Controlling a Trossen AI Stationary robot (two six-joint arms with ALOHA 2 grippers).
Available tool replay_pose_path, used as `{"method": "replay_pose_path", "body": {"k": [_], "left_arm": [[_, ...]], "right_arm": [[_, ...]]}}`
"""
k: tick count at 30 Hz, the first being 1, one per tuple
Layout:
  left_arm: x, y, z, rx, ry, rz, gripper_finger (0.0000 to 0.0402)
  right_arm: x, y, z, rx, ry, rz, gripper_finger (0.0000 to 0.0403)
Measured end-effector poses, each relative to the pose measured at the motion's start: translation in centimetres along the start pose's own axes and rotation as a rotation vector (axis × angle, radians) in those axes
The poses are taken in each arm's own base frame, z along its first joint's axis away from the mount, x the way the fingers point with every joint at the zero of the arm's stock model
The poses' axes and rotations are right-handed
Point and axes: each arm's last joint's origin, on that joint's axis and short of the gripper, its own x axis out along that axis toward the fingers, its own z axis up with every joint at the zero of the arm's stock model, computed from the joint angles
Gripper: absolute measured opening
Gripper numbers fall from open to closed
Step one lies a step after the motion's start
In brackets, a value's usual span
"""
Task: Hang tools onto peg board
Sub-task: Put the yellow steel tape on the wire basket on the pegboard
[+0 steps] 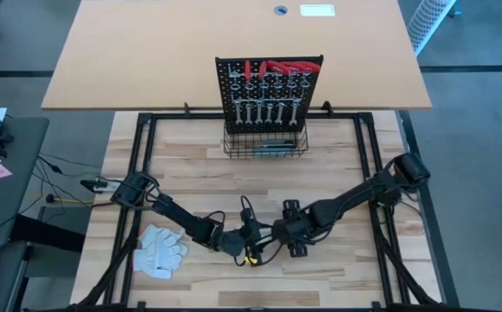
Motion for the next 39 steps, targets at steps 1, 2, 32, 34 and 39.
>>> {"method": "replay_pose_path", "body": {"k": [1, 2, 32, 34, 39], "left_arm": [[0.0, 0.0, 0.0, -0.002, 0.002, -0.001, 0.0205], [0.0, 0.0, -0.1, -0.005, 0.004, 0.000, 0.0205], [-0.1, 0.1, -0.5, 0.002, 0.034, 0.014, 0.0204], [-0.1, 0.1, -0.5, 0.001, 0.035, 0.014, 0.0204], [-0.1, 0.1, -0.5, 0.001, 0.035, 0.013, 0.0204]], "right_arm": [[-0.3, 0.2, -0.1, -0.002, 0.000, -0.003, 0.0283], [-0.6, 0.4, -0.3, -0.006, 0.001, -0.011, 0.0283], [-4.7, -0.7, -2.8, -0.033, -0.009, -0.091, 0.0282], [-5.4, -0.6, -3.0, -0.033, -0.019, -0.088, 0.0282], [-7.2, -0.3, -5.2, 0.019, 0.019, -0.132, 0.0282]]}}
